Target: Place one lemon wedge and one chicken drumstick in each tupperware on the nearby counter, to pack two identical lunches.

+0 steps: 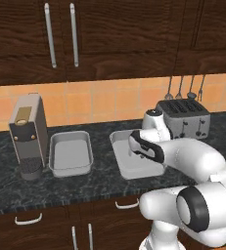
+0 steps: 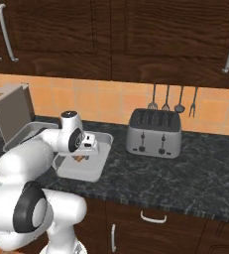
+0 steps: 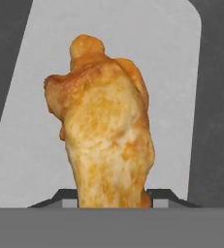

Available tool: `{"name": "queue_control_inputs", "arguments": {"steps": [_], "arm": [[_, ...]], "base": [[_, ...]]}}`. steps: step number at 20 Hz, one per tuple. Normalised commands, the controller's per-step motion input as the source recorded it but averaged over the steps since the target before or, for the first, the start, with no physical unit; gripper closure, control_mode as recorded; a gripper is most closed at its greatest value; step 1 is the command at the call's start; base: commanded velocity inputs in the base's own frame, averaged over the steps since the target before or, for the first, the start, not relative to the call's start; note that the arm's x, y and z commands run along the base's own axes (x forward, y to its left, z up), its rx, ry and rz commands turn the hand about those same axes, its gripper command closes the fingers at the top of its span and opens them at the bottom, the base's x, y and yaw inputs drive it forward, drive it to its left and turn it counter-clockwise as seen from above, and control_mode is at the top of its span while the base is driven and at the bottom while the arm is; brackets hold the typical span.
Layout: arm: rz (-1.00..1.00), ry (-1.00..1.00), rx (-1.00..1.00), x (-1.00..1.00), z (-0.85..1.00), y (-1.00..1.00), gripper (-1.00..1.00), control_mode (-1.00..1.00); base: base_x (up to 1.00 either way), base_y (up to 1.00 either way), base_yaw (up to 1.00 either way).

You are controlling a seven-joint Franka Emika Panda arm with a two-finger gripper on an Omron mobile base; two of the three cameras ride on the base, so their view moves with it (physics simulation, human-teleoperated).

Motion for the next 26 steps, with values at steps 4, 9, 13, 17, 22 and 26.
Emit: {"name": "queue_control_inputs", "arguments": {"steps": [4,9,13,17,22,26], "arm": [[-0.05,0.16,0.0,0.99,-0.09,0.18,1.0,-1.0],[0.0,0.11,0.0,0.31,0.01,-0.02,1.0,-1.0],[0.0,0.01,0.0,-0.07,-0.46,-0.15,1.0,-1.0],[0.0,-0.01,0.0,0.0,-0.97,0.0,1.0,-1.0],[0.0,0.0,0.0,-0.01,-0.21,0.0,-1.0,-1.0],[0.0,0.02,-0.07,-0.05,0.22,0.02,-1.0,-1.0]], "base": [[0.0,0.0,0.0],[0.0,0.0,0.0],[0.0,0.0,0.0],[0.0,0.0,0.0],[0.0,0.0,0.0],[0.0,0.0,0.0]]}}
